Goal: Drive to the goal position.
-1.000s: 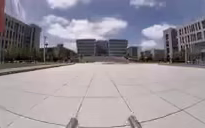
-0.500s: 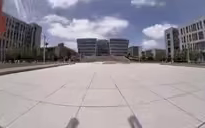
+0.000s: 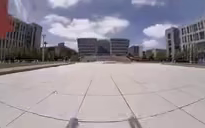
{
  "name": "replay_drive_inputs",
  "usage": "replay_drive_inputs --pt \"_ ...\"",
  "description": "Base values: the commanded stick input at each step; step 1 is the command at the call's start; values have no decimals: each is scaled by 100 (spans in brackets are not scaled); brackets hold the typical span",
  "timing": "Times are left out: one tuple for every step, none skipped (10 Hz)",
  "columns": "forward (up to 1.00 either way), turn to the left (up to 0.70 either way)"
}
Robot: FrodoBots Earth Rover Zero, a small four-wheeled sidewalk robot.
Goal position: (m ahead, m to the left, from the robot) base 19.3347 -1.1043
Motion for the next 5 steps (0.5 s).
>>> replay_drive_inputs --pt "70 0" --pt "70 0" --pt "70 0" --pt "70 0" --pt "70 0"
